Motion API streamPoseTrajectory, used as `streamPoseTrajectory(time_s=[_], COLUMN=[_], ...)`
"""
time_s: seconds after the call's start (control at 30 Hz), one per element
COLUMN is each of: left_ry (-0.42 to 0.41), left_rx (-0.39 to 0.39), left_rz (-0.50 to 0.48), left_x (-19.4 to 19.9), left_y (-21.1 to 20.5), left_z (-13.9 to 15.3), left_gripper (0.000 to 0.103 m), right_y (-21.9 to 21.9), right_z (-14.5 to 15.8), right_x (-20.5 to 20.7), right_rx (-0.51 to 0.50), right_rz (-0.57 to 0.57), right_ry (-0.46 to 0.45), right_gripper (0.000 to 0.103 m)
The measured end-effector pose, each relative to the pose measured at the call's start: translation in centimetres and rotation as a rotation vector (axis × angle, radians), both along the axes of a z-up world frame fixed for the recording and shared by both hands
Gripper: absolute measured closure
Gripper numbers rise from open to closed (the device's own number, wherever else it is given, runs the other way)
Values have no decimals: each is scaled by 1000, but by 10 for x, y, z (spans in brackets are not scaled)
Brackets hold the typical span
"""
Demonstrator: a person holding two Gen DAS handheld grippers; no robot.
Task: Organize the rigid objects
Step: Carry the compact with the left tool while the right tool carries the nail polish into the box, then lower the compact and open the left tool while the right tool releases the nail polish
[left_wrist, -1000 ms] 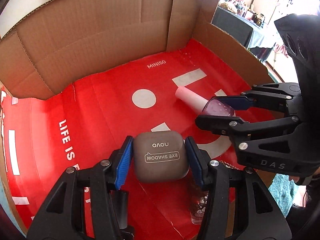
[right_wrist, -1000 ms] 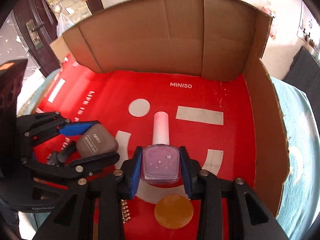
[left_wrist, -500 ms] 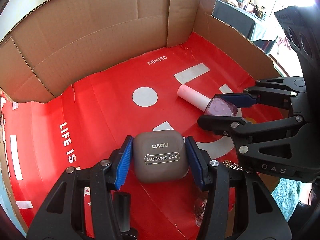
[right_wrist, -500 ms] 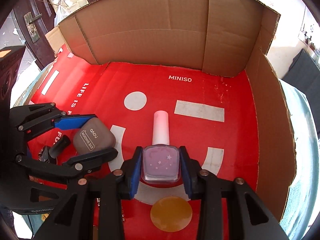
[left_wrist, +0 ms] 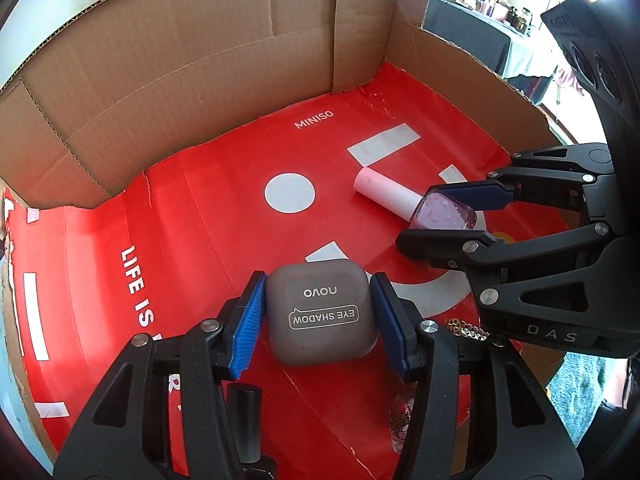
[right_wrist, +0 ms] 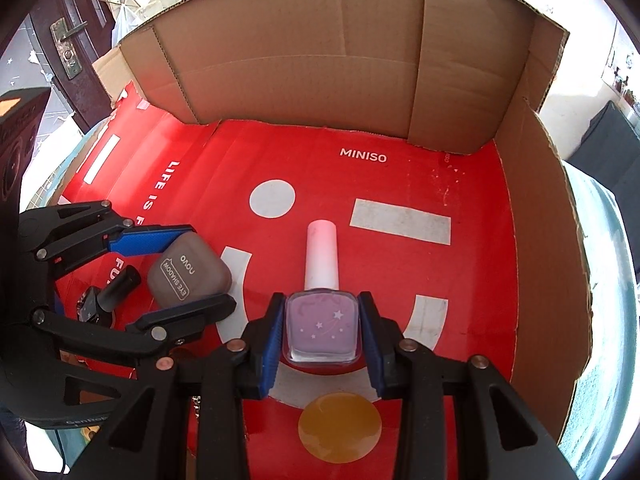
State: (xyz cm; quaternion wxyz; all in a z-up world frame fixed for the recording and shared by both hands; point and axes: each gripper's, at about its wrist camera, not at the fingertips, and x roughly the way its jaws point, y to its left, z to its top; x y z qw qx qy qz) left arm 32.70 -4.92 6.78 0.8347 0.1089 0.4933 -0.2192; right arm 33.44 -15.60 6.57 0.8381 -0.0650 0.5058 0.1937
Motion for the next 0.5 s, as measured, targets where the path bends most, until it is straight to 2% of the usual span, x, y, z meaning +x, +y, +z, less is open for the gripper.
streamPoseTrajectory(time_s=[0.5], left_ry=[-2], left_rx=[5], left_rz=[-1], left_x=[0], left_y=[-1], left_z=[-2], left_gripper=[52], right_y=[0], right_z=[0], right_x=[-2], right_rx=[-3], right_rz=[9], right_ry=[-14], right_gripper=[65])
